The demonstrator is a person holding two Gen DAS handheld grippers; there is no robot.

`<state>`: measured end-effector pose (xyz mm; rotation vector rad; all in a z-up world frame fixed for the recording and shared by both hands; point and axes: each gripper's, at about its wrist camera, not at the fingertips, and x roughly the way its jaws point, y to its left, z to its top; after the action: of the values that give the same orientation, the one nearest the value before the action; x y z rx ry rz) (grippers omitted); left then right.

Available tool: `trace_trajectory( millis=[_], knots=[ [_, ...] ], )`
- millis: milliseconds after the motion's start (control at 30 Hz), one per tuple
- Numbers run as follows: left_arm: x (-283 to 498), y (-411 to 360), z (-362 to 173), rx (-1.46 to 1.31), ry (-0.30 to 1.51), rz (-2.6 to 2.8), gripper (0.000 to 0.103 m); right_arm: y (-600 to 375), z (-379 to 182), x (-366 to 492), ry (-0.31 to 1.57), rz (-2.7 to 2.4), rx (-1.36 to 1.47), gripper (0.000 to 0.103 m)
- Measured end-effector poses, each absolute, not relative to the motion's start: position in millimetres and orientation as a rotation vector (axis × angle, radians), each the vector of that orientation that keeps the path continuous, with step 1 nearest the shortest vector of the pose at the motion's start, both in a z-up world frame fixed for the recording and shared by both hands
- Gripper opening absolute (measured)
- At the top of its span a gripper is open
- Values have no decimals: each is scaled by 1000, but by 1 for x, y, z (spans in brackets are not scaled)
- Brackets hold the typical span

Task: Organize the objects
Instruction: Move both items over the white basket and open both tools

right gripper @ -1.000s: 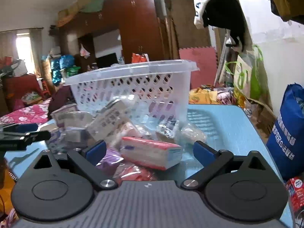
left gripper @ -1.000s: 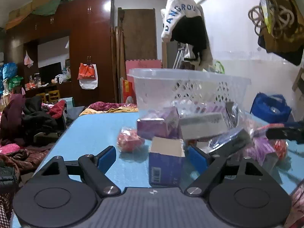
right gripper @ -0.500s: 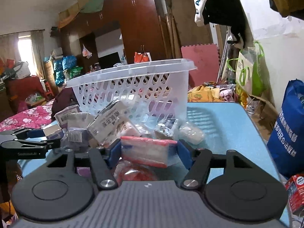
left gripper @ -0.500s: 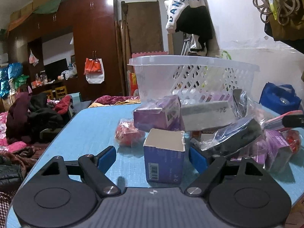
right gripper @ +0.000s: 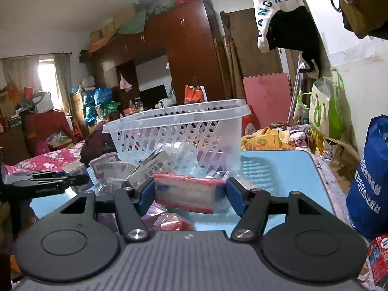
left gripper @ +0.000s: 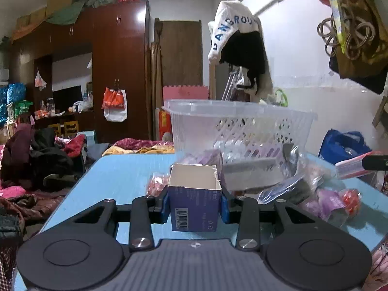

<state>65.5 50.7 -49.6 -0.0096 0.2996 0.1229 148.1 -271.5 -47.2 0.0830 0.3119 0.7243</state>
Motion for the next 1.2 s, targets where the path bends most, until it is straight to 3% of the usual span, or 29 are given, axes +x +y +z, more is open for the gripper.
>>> trace_trajectory(
  millis=[267, 467, 633, 800, 967, 1000, 1067, 1133, 1200],
  knots=[
    [59, 51, -33, -52, 265, 72, 42, -273, -33, 146, 278, 743, 108, 66],
    [82, 41, 36, -88, 209, -8, 42, -257, 24, 167, 197, 802, 106, 66],
    [150, 31, 81, -96, 251, 1, 42, -221, 61, 211, 186, 799, 59, 66],
    [223, 44, 72, -175, 406, 32, 42, -185, 59, 262, 282, 805, 5, 65],
    [242, 54, 56, -227, 449, 71, 46, -172, 41, 283, 327, 785, -23, 66],
    [244, 58, 54, -235, 454, 69, 51, -170, 39, 284, 335, 777, -31, 67],
    [246, 62, 51, -234, 458, 51, 79, -172, 39, 279, 338, 757, -34, 77],
    [241, 62, 53, -205, 432, 75, 79, -179, 45, 263, 300, 741, -24, 94],
    [223, 62, 56, -191, 385, 70, 79, -188, 50, 248, 268, 757, -22, 103]
  ],
)
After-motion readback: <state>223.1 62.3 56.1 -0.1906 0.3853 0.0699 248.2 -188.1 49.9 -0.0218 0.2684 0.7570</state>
